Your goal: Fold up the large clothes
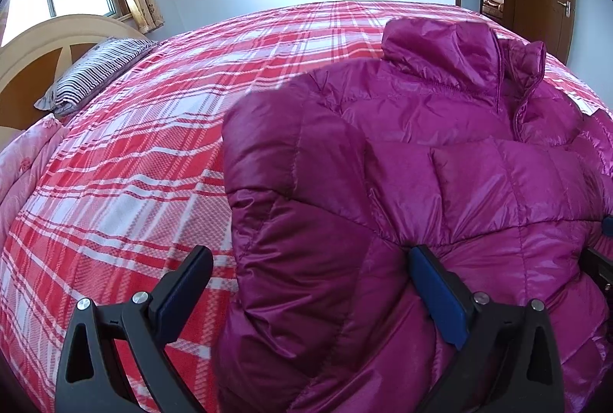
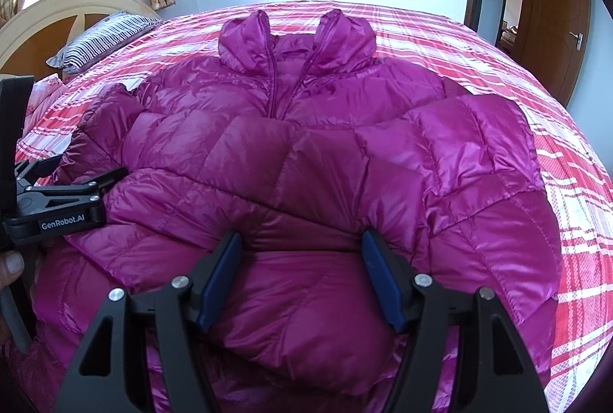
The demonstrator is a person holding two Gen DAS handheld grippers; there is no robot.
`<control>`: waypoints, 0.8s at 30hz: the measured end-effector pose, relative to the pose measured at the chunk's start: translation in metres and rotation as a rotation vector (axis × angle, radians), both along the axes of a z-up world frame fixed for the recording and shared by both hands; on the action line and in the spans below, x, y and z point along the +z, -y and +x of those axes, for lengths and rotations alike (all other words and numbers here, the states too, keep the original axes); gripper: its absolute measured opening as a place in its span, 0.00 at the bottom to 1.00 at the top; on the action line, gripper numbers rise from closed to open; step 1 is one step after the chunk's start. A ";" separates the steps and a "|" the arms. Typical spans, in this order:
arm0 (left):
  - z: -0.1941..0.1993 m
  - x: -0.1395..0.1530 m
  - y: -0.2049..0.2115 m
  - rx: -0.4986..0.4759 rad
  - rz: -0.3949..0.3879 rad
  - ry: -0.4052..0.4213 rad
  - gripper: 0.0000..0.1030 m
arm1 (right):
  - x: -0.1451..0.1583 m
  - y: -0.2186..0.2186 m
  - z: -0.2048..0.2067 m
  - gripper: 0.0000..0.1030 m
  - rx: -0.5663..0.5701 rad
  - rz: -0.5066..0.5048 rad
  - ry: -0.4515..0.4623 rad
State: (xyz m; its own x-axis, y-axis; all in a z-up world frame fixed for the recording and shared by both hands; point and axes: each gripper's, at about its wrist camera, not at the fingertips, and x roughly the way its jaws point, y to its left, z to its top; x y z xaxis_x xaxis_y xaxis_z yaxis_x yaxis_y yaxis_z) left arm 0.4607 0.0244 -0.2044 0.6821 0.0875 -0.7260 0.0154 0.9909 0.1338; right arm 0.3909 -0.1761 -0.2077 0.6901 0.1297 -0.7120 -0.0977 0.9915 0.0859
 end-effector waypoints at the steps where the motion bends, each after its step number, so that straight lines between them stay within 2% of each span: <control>1: -0.004 0.004 0.000 -0.008 0.005 0.015 0.99 | 0.001 0.000 0.000 0.67 0.004 -0.005 -0.004; 4: -0.020 0.023 0.001 -0.011 0.029 0.065 0.99 | 0.012 0.003 -0.008 0.66 0.017 -0.007 0.015; 7: -0.031 0.045 0.012 -0.057 -0.005 0.124 0.99 | 0.029 0.016 -0.020 0.66 0.030 0.071 0.088; 9: -0.032 0.054 0.028 -0.100 -0.017 0.139 0.99 | 0.038 0.022 -0.020 0.66 0.006 0.059 0.120; 11: -0.029 0.051 0.045 -0.147 -0.007 0.119 0.99 | 0.037 0.027 -0.010 0.68 -0.007 0.051 0.075; 15: -0.016 0.023 0.075 -0.178 0.091 0.037 0.99 | 0.015 0.032 0.007 0.68 -0.026 0.003 -0.016; 19: -0.008 0.004 0.069 -0.180 0.023 -0.015 0.99 | 0.001 0.039 0.008 0.69 -0.013 0.037 -0.041; 24: -0.003 0.003 0.065 -0.191 -0.020 -0.057 0.99 | -0.002 0.029 0.012 0.73 0.000 -0.016 -0.052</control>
State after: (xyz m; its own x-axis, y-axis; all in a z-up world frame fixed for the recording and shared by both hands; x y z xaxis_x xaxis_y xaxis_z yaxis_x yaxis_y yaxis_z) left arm 0.4574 -0.0405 -0.2012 0.6429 -0.0551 -0.7640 0.2107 0.9716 0.1073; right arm 0.4028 -0.2052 -0.2097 0.6523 0.1176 -0.7488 -0.0935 0.9928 0.0745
